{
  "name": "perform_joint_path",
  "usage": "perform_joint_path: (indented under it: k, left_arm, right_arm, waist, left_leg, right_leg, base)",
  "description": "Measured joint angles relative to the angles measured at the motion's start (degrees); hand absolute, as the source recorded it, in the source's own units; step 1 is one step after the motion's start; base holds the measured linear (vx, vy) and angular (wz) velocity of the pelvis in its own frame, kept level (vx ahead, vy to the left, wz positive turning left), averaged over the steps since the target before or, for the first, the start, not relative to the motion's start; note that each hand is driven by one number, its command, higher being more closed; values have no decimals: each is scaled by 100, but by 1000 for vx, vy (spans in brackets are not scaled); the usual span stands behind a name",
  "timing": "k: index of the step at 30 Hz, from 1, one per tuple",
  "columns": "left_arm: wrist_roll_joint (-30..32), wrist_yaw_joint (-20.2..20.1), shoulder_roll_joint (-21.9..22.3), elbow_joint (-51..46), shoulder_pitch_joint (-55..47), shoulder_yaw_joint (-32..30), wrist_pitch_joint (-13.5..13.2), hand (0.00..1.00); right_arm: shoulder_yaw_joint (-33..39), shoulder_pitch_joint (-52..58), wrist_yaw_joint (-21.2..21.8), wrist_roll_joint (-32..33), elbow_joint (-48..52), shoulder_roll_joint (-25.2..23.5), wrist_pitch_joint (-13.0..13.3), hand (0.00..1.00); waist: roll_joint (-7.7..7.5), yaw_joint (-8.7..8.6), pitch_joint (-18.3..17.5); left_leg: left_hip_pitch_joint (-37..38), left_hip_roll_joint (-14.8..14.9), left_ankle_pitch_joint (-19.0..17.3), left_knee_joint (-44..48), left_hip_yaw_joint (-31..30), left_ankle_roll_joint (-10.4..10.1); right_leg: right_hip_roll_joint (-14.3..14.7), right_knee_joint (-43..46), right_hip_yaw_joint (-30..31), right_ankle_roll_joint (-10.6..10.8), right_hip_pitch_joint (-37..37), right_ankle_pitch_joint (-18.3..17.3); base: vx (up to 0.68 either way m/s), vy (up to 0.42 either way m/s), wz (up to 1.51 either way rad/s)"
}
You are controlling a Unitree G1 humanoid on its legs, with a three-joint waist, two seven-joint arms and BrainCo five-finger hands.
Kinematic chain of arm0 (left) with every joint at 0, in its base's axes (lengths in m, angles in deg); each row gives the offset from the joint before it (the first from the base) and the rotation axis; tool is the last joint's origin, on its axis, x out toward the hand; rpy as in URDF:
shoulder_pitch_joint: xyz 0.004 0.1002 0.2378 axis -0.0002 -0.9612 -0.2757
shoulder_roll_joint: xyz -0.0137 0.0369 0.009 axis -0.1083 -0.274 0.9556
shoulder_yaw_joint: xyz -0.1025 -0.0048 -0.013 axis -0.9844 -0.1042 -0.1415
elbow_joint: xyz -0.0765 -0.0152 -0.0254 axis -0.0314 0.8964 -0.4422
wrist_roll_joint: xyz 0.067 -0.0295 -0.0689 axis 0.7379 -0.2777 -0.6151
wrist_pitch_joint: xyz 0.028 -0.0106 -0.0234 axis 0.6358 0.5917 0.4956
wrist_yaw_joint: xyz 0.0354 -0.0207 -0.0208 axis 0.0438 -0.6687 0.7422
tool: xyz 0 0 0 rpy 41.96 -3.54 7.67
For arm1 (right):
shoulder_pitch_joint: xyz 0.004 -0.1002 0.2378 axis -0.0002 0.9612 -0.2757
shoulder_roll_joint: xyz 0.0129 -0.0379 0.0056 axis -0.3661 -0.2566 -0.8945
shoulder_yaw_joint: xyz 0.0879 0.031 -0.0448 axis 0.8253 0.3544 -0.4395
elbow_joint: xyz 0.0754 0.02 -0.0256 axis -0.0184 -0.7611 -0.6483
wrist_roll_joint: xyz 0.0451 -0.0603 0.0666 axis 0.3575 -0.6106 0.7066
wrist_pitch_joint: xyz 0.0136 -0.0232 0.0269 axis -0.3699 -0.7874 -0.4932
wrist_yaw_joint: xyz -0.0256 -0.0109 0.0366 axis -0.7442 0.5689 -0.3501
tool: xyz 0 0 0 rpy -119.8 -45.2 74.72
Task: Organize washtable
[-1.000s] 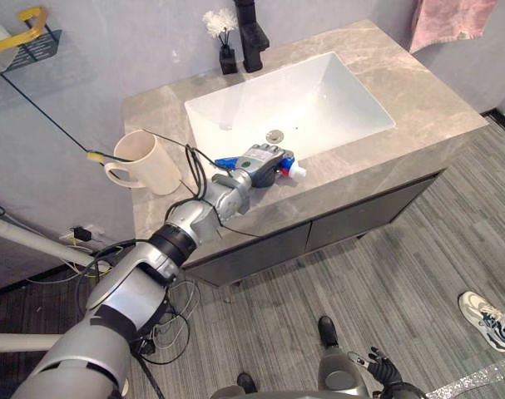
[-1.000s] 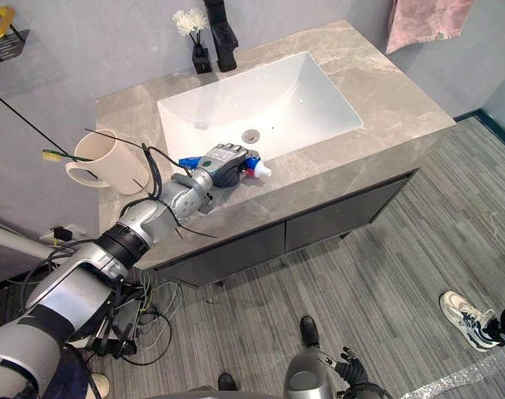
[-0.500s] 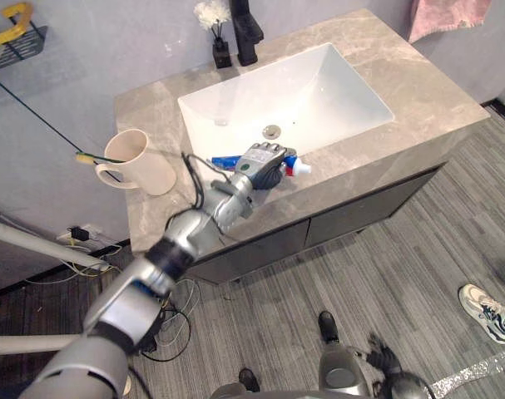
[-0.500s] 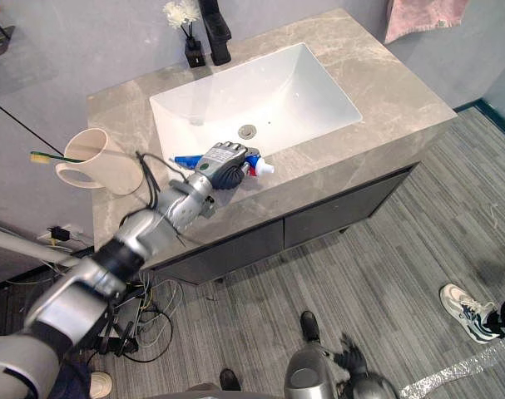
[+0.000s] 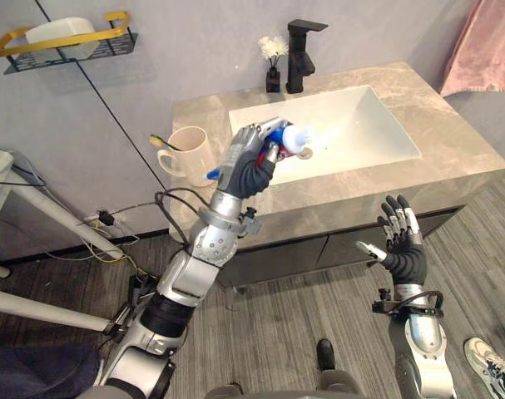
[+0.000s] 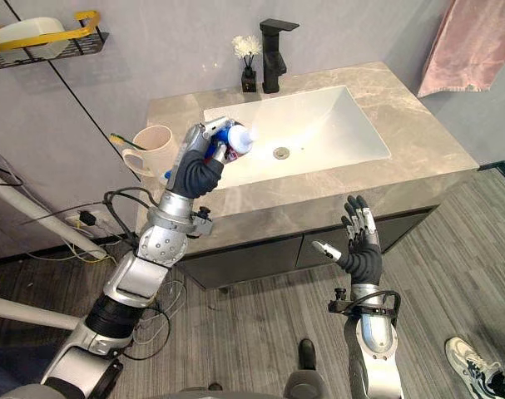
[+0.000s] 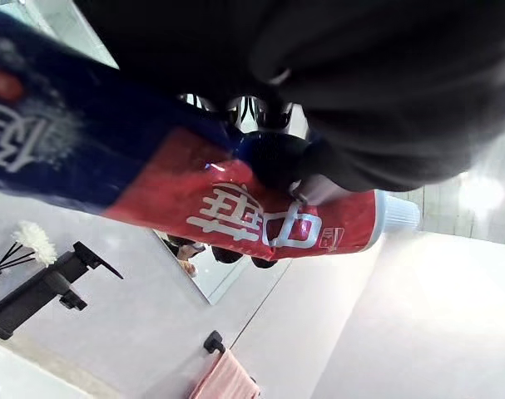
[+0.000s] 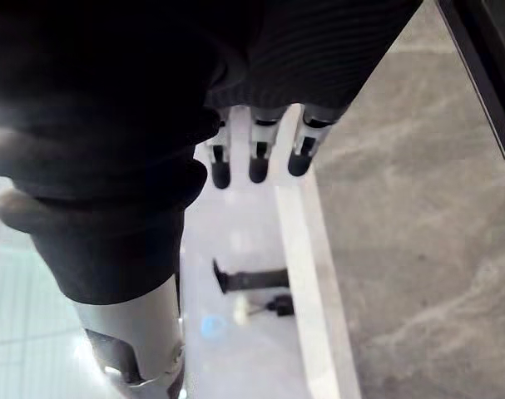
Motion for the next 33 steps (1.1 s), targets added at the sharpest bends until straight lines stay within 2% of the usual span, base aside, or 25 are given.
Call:
perform_joint_path:
  k: [3, 8, 11, 18, 19, 21, 22, 25, 29, 33]
  left_arm:
    - [4, 4, 45, -5, 0, -2, -2, 100]
    - [3, 8, 45, -8, 0, -13, -7, 100]
    - [-1, 21, 94, -7, -1, 99, -18, 100]
    - [0, 16, 163, 56, 1, 421, -21, 100]
    - [-2, 5, 214, 445, 73, 872, -35, 100]
    - [-3, 4, 225, 446, 135, 950, -36, 100]
    - [-7, 7, 226, 453, 135, 1044, -39, 100]
    - [-7, 9, 226, 453, 135, 1044, -41, 100]
    - [-28, 11, 245, 510, 135, 1045, -124, 100]
    - [-130, 14, 278, 710, 136, 1086, -134, 100]
  right_arm:
    - [-5, -25, -11, 3, 131, 2, 3, 0]
    - [-223, -186, -27, 4, 665, 83, 16, 0]
    - [-887, -974, -256, 40, 1174, 182, 65, 0]
    - [-1302, -1466, -431, 14, 1175, 232, 62, 0]
    - [-1792, -2029, -647, -211, 1174, 238, 57, 0]
    - [-1801, -2060, -649, -212, 1174, 242, 57, 0]
    - [-1843, -2065, -664, -212, 1173, 252, 56, 0]
    - [-1844, -2065, -664, -212, 1173, 251, 55, 0]
    - [-1862, -2220, -793, -291, 1141, 258, 35, 0]
    - [-1878, -2601, -901, -685, 923, 297, 8, 0]
  waist:
    - [-3, 4, -121]
    - [-40, 104, -278]
    - [-196, 195, -377]
    - [-219, 169, -460]
    - [-364, 299, -651]
    - [-374, 300, -660]
    - [-452, 301, -753]
    - [-492, 302, -787]
    - [-508, 305, -801]
    - [-509, 320, -801]
  left_leg:
    - [-67, 0, 0, 1, -1, 1]
    - [-94, -4, 1, 48, -2, 2]
    - [-168, -5, -2, 150, -65, 8]
    - [-172, -6, 3, 191, -76, 9]
    - [-232, -9, 12, 225, -159, 20]
    - [-229, -9, 12, 217, -159, 20]
    - [-230, -9, 20, 207, -163, 27]
    - [-231, -9, 20, 210, -163, 27]
    - [-236, -9, 21, 206, -167, 28]
    - [-237, -11, 45, 193, -182, 32]
  right_leg:
    - [0, 1, 0, -2, -26, 3]
    - [-4, 2, 14, -18, -81, 48]
    - [-21, 0, -17, -36, -37, 94]
    - [-21, 1, -25, -40, -65, 112]
    - [-34, 1, -107, -41, -53, 114]
    - [-34, 1, -109, -41, -53, 114]
    - [-35, 1, -116, -41, -54, 114]
    - [-35, 1, -116, -41, -53, 114]
    - [-37, 1, -119, -41, -53, 114]
    - [-39, 1, -136, -42, -53, 115]
  base:
    - [-24, 0, 0]
    - [-11, 1, 0]
    - [-167, -8, 5]
    - [-35, 0, 3]
    - [-141, 10, 14]
    - [-66, 4, 7]
    - [0, 0, 0]
    - [0, 0, 0]
    - [0, 0, 0]
    - [0, 0, 0]
